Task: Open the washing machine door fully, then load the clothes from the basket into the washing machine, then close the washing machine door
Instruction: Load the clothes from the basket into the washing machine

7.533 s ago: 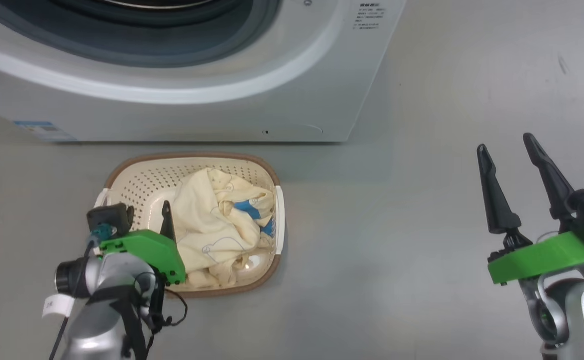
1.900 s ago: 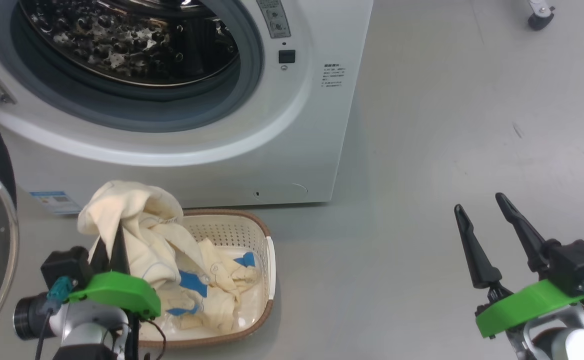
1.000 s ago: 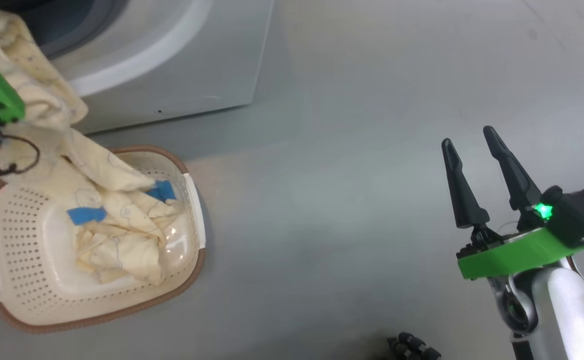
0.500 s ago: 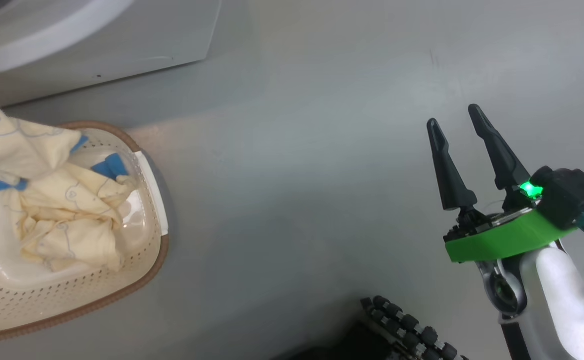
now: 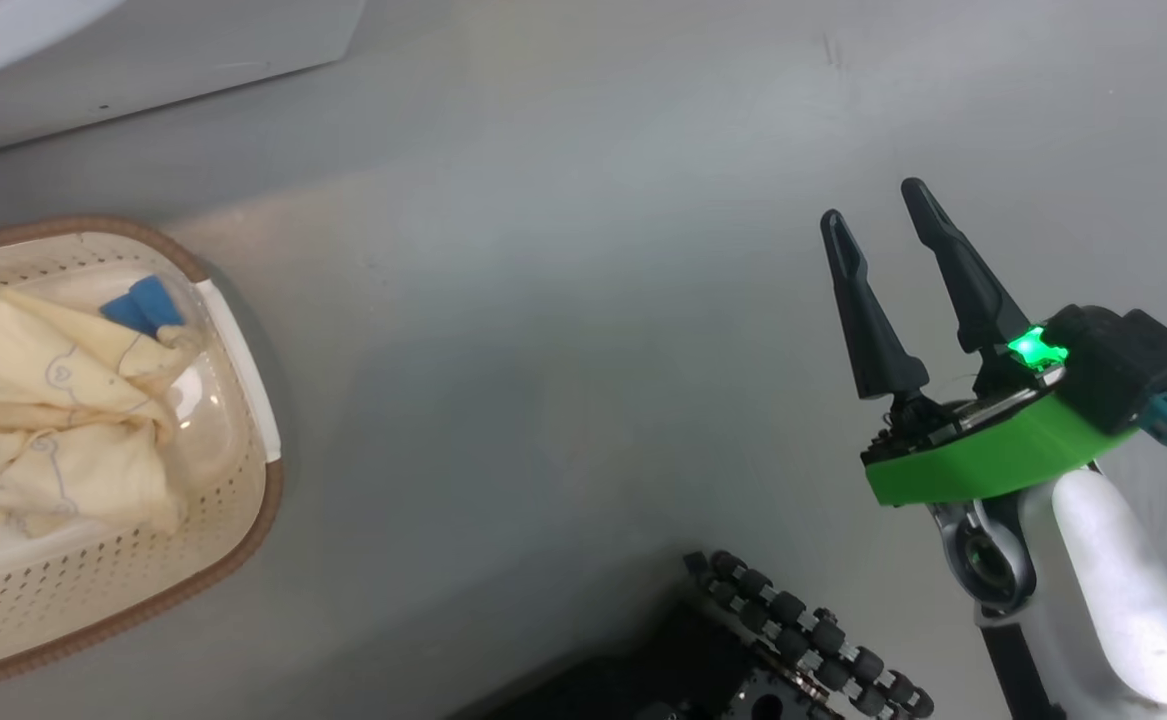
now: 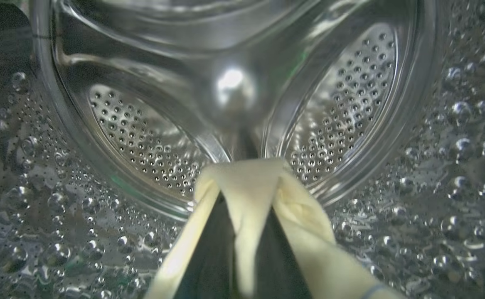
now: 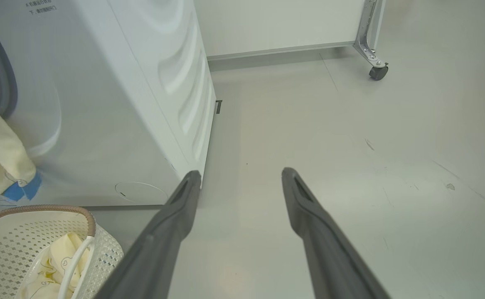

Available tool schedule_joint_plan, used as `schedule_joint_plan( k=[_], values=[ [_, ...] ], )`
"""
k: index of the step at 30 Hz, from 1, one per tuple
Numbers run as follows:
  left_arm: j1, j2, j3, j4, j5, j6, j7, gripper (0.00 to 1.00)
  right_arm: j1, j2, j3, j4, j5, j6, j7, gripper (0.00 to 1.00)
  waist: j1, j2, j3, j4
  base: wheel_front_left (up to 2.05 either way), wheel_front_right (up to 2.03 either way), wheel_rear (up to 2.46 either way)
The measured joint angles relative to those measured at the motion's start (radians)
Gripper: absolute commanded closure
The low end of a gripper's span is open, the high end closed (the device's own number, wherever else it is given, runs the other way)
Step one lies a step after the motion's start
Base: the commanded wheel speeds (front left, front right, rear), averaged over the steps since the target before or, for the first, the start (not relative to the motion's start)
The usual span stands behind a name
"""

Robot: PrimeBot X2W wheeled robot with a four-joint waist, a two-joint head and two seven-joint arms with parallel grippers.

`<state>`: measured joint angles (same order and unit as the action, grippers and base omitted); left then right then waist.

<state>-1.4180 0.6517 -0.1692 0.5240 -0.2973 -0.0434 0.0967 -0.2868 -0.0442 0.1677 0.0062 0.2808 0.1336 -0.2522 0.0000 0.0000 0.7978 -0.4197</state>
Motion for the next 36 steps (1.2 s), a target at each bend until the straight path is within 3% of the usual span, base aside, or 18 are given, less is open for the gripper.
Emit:
schedule_joint_plan(
  k=[3, 6, 8, 10, 11, 21, 29, 36],
  values=[
    [-0.034, 0.0, 0.004, 0.018, 0.006, 0.006, -0.071, 1.0, -0.011, 0.0, 0.002, 0.0, 0.01, 0.0, 0.0, 0.0, 0.0001, 0.0, 0.015, -0.01, 0.0, 0.0, 0.0],
    [-0.036, -0.002, 0.005, 0.077, 0.005, 0.017, -0.05, 1.0, -0.012, 0.0, 0.003, 0.001, 0.011, 0.0, 0.0, 0.0, 0.0, 0.0, 0.022, -0.009, 0.0, 0.0, 0.0],
    [-0.03, -0.005, 0.016, 0.118, -0.007, 0.037, -0.018, 0.48, -0.012, 0.0, 0.003, 0.002, 0.011, 0.0, 0.0, 0.0, 0.0001, 0.0, 0.023, -0.006, 0.0, 0.0, 0.0],
    [-0.029, -0.007, 0.026, 0.141, -0.027, 0.047, 0.012, 0.48, -0.012, 0.0, 0.003, 0.002, 0.011, 0.0, 0.0, 0.0, 0.0, 0.0, 0.024, -0.001, 0.0, 0.0, 0.0],
    [-0.029, -0.007, 0.028, 0.142, -0.03, 0.051, 0.017, 0.0, -0.013, 0.0, 0.003, 0.003, 0.011, 0.0, 0.0, 0.0, 0.0, 0.0, 0.024, 0.002, 0.0, 0.0, 0.0],
    [0.05, -0.04, 0.034, 0.125, -0.062, 0.073, 0.02, 0.0, -0.032, 0.0, -0.01, 0.001, -0.002, 0.0, 0.0, 0.0, -0.0001, 0.0, 0.021, 0.041, 0.0, 0.0, 0.0],
    [0.203, -0.086, 0.059, 0.044, -0.097, 0.133, -0.059, 0.0, -0.032, 0.001, -0.053, -0.006, -0.039, 0.0, 0.0, 0.0, -0.0001, 0.0, -0.005, 0.085, 0.0, 0.0, 0.0],
    [0.418, -0.147, 0.069, -0.126, -0.118, 0.198, -0.132, 0.0, -0.031, 0.0, -0.084, -0.016, -0.079, 0.0, 0.0, 0.0, -0.0001, 0.0, -0.044, 0.138, 0.0, 0.0, 0.0]
  ],
)
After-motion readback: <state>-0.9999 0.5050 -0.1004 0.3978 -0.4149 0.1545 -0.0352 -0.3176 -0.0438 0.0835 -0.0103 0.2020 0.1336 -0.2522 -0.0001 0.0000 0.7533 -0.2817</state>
